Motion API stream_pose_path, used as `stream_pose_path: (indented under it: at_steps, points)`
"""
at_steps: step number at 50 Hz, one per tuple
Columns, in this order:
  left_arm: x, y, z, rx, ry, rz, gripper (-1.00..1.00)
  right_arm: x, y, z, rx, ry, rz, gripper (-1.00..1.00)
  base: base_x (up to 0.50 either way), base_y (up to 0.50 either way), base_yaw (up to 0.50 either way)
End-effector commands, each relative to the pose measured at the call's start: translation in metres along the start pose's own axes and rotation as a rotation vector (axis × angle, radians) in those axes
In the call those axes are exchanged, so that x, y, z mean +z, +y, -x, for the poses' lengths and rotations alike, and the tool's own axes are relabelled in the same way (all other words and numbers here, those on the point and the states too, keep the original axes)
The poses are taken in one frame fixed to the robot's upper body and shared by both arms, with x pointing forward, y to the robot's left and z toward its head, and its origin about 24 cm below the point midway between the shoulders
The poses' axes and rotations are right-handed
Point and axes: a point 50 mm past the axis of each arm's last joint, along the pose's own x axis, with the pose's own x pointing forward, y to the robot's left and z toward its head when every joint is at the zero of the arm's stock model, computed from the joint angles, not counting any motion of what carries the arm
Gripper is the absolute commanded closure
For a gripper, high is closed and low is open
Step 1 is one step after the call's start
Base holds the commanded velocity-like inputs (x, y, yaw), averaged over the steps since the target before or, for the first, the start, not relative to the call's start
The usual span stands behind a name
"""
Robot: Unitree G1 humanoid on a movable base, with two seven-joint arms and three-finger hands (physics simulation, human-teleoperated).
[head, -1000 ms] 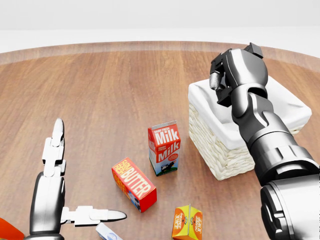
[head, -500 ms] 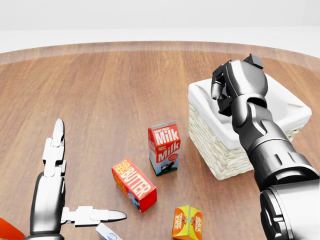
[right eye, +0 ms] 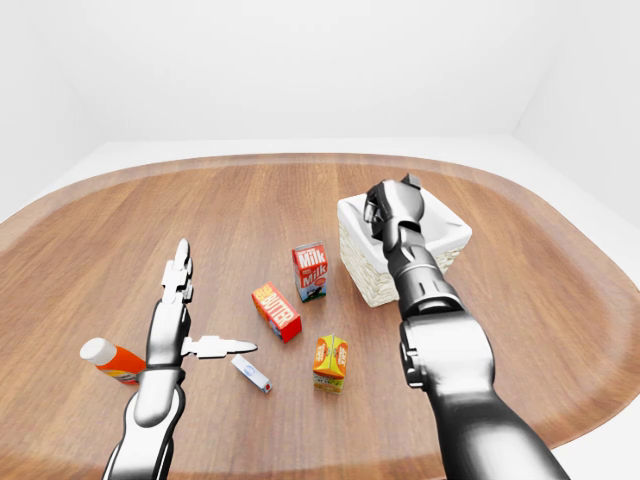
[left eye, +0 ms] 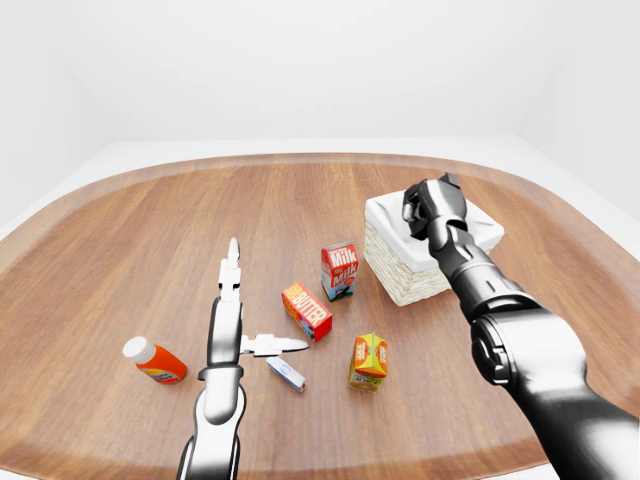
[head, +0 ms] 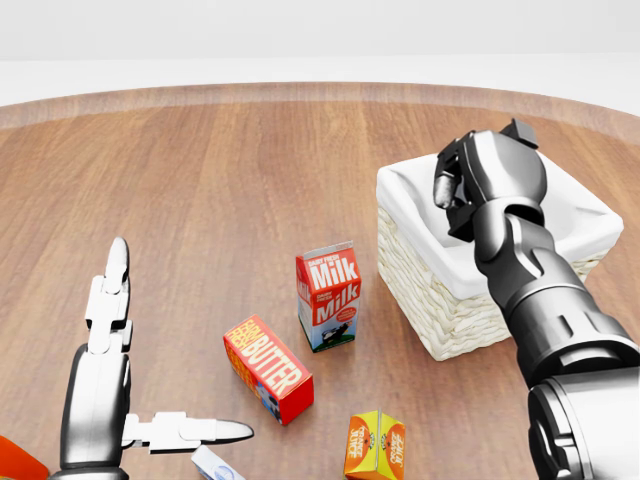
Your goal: Pick up the alphabet soup and the tomato sauce, and put them in the basket.
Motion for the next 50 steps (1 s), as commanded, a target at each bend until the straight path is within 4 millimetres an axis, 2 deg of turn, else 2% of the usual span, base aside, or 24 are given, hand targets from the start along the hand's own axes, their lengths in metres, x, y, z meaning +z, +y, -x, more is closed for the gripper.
stream_pose_path:
  at_steps: [1, 20, 21, 22, 23, 50]
  points:
    - [0.0004, 0.0018, 0.0002, 0.008, 0.000, 0.015, -1.00, -0.0086, 0.0027, 0.0024, -0.008, 0.038, 0.016, 1.00, 0.00, 0.00, 0.00]
    - [0.0017, 0.0022, 0.0005, 0.008, -0.005, 0.015, -1.00, -0.0118, 0.0050, 0.0039, -0.003, 0.049, 0.027, 1.00, 0.00, 0.00, 0.00]
    - [0.0023, 0.0022, 0.0006, 0.008, -0.008, 0.015, -1.00, -0.0118, 0.0054, 0.0041, -0.002, 0.049, 0.032, 0.02, 0.00, 0.00, 0.00]
    - [0.0023, 0.0021, 0.0007, 0.007, -0.008, 0.015, -1.00, -0.0119, 0.0054, 0.0040, -0.002, 0.049, 0.032, -0.56, 0.00, 0.00, 0.00]
    - [0.0018, 0.0020, 0.0008, 0.007, -0.006, 0.014, -1.00, -0.0118, 0.0051, 0.0039, -0.002, 0.050, 0.032, -1.00, 0.00, 0.00, 0.00]
    - [-0.0002, 0.0013, 0.0010, 0.006, 0.003, 0.011, -1.00, -0.0139, 0.0050, 0.0041, 0.002, 0.055, 0.032, -1.00, 0.00, 0.00, 0.00]
